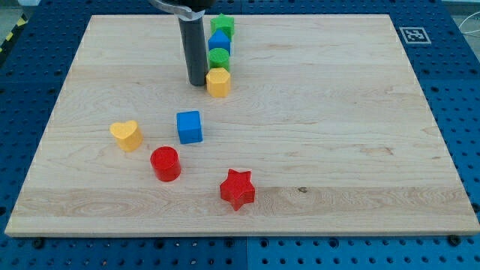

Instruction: Move the yellow heart to the yellow hexagon

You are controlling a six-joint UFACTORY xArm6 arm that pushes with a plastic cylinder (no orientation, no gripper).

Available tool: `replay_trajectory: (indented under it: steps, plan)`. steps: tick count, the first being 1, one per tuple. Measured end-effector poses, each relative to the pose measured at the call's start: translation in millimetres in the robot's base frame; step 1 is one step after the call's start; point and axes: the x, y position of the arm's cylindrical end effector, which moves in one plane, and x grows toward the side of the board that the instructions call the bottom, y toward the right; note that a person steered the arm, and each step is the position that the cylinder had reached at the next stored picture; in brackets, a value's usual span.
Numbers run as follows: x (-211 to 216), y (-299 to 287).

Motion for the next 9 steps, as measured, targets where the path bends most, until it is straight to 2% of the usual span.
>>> replay_trajectory:
  steps: [3, 4, 5, 6, 9]
  plan:
    - [19.6, -142.4]
    - [65.4, -165.4]
    - [129.4, -160.1]
    - [141.1, -113.1]
    - [84.9, -60.0]
